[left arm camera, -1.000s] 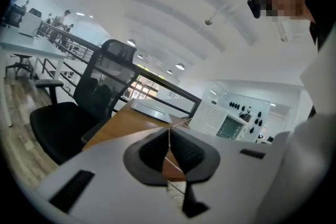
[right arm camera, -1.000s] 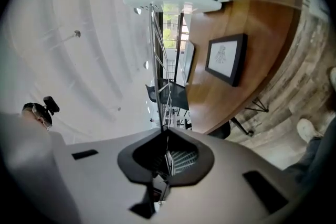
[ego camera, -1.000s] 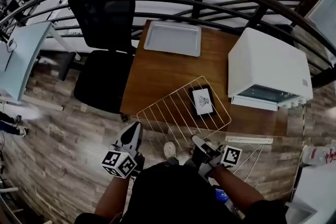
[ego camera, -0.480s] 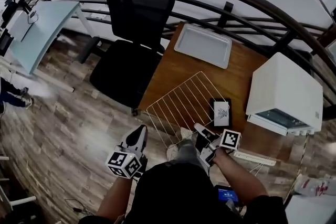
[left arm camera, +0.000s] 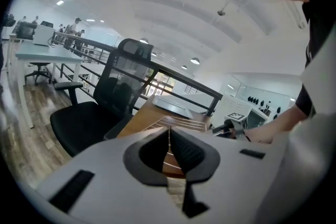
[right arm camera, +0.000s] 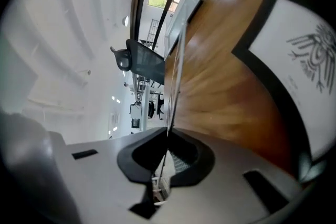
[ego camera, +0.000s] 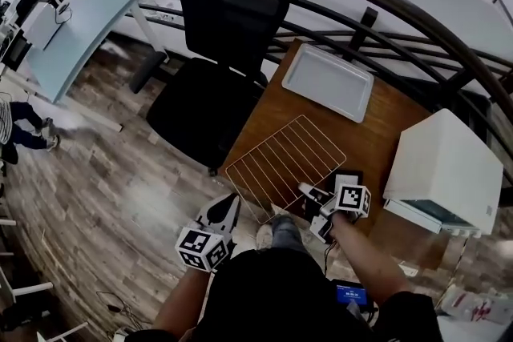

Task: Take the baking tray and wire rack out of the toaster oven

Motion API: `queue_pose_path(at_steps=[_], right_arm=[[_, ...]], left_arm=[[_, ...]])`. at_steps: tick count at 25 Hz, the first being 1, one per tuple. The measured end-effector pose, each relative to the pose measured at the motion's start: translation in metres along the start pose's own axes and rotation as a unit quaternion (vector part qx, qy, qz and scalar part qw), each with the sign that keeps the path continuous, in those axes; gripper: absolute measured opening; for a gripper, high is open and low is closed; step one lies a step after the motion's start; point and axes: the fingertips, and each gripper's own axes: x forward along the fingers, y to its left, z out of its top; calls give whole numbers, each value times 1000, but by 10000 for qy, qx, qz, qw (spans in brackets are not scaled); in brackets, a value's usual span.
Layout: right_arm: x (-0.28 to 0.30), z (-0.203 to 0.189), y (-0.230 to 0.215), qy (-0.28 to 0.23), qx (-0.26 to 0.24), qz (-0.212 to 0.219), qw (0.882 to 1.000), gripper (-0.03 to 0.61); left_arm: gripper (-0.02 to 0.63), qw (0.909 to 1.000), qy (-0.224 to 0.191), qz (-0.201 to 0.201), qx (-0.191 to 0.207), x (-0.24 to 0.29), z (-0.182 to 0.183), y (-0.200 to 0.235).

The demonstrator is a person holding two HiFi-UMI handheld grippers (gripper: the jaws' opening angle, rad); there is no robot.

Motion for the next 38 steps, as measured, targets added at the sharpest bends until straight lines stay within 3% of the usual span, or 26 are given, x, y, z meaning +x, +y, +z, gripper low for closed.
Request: queue_pose_path(at_steps=[8,15,21,23,25,27,30,32,38], right_arm=[[19,37,-3,225,-356,-638,9971,9],[18,59,-27,401,-941,-1602,9818,80],[23,60,-30,797,-1390,-1889,9688,160],[22,58,-32,1044,-1714,-2088,9571,232],[18,56,-36,1320,-2210,-2375,9367,292],[12,55,-38,1524,-2611,-2567,9180,319],[3,57,-39,1642,-2995,-2740,8990,325],[0,60,-34,1589,-3140,-2773,8940,325],[-3,58,-16,1279,-3235,-2653,8992,302]], left_arm=[[14,9999,150,-52,-38,35,5,1],[14,9995,296,-131,-64,65,4,-6],[14,9993,329,-183,-59,78,6,-12],[14,9991,365,-219,-28,81,7,-12],[14,9990,382,-242,5,84,8,-11],[14,9990,375,-262,22,87,9,-11],[14,9988,355,-324,31,91,10,-14],[14,9987,342,-386,38,92,11,-17],[14,9980,327,-518,141,90,14,-22]])
